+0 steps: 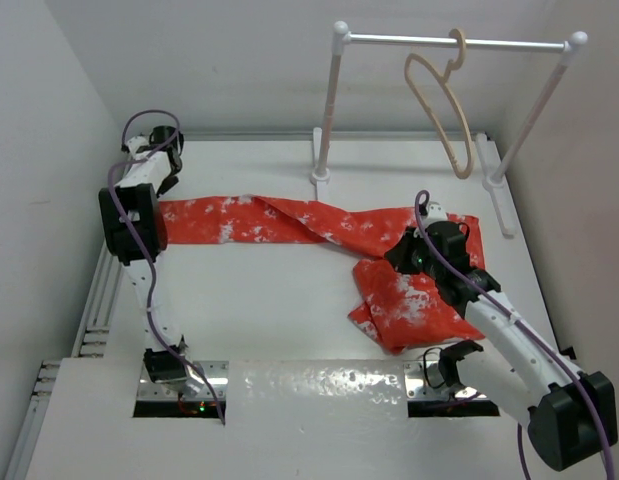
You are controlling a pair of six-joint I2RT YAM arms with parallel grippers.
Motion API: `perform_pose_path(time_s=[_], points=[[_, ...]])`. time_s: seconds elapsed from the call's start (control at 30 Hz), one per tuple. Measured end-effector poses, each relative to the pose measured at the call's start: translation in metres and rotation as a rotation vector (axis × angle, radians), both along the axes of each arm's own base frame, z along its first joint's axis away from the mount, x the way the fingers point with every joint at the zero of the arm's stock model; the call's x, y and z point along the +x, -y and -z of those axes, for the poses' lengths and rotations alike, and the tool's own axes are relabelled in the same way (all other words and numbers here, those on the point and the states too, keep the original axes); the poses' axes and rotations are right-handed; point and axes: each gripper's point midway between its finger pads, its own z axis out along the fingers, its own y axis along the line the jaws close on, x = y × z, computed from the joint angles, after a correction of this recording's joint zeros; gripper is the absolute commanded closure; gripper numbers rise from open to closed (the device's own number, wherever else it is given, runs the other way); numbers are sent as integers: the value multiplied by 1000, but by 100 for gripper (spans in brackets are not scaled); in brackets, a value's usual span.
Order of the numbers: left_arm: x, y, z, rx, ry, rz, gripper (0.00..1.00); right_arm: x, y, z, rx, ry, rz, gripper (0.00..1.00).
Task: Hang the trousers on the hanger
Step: Flatten out the trousers at the center of the board.
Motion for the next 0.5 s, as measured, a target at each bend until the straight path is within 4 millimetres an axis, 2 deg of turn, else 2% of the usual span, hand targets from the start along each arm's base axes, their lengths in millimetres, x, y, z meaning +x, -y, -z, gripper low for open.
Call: perform_pose_path(time_s=[0.13, 0.3, 0.5], points=[[-6, -10, 16, -5, -37, -20, 60, 0, -1, -1, 5, 3, -6, 100], [-15, -12, 36, -39, -70, -28, 59, -1, -3, 2, 8, -12, -17, 100], [-11, -14, 36, -42, -53, -26, 56, -2, -5, 5, 13, -21, -28, 100]])
